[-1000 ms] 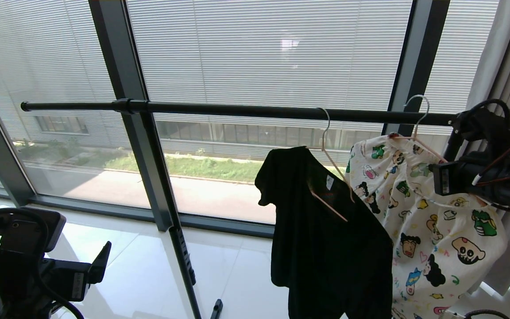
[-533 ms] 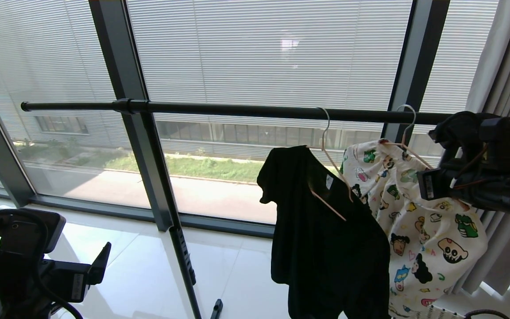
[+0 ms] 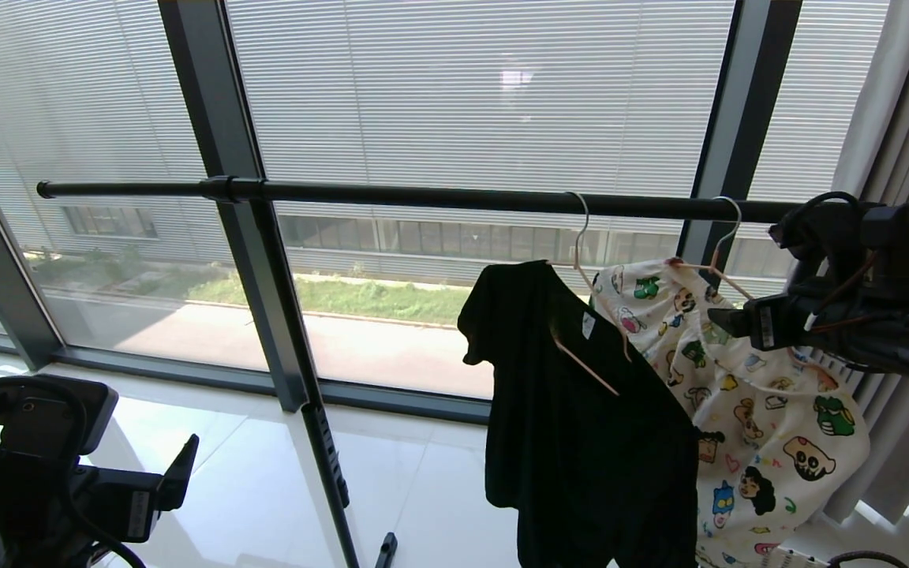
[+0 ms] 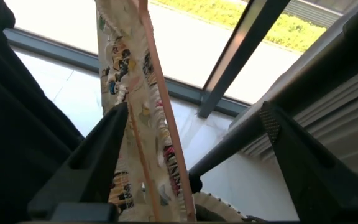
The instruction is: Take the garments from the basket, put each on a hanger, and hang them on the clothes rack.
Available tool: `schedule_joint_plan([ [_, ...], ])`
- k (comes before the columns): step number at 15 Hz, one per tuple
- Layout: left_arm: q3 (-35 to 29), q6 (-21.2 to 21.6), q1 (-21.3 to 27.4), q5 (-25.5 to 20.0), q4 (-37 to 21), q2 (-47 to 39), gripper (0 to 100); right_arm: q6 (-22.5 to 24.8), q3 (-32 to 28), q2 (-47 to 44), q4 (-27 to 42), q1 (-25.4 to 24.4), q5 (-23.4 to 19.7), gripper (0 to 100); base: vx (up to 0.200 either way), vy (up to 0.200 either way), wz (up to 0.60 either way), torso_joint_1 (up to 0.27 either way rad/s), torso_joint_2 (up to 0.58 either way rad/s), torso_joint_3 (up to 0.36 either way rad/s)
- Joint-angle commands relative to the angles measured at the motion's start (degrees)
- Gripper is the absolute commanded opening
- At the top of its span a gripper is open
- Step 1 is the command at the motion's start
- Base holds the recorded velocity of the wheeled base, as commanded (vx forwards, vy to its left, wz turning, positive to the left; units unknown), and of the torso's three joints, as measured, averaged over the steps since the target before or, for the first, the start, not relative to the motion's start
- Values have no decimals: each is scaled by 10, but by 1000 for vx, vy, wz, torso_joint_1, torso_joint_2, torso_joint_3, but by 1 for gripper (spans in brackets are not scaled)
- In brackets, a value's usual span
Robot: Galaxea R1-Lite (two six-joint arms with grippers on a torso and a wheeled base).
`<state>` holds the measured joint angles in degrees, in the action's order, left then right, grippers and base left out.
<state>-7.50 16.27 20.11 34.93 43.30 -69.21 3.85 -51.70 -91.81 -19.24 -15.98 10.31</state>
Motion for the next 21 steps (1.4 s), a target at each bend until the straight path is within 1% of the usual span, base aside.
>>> schedule_joint_plan([
  [1,-1,0,-2,1,0,5,100,1,-2,29,6,4,0,100,0,0,0,0,0,0],
  [2,0,2,-2,1,0,17,100,2,-2,63,41,6,1,100,0,0,0,0,0,0],
  [3,3,3,-3,2,0,27,100,2,-6,99,103,9,2,100,0,0,0,0,0,0],
  [4,12,6,-11,4,0,50,100,0,-32,170,238,17,1,100,0,0,0,0,0,0],
  [5,14,7,-32,4,-1,72,100,0,-49,216,317,31,1,100,0,0,0,0,0,0],
  [6,15,11,-58,4,-1,85,100,5,-49,246,348,46,1,100,0,0,0,0,0,0],
  [7,13,24,-116,1,-1,96,100,35,-39,280,366,83,1,100,0,0,0,0,0,0],
  [8,13,25,-143,1,-1,100,100,61,-31,291,366,101,-1,100,0,0,0,0,0,0],
  [9,11,25,-190,-1,-1,99,100,97,-15,308,364,126,-8,100,0,0,0,0,0,0],
  [10,10,25,-206,-6,-1,100,100,99,-9,314,363,126,-8,100,-200,0,0,-2,2,-2],
  [11,9,25,-213,-8,-1,101,100,101,-8,316,363,126,-6,100,-200,0,0,2,2,2],
  [16,10,25,-213,-8,-1,111,100,99,-4,320,363,127,7,100,-200,0,0,7,2,5],
  [18,9,25,-216,-8,-1,115,100,100,5,329,363,135,7,100,-200,0,0,5,0,2],
  [21,16,26,-216,-8,-1,131,100,100,30,352,361,162,7,100,-200,0,0,-1,-1,4],
])
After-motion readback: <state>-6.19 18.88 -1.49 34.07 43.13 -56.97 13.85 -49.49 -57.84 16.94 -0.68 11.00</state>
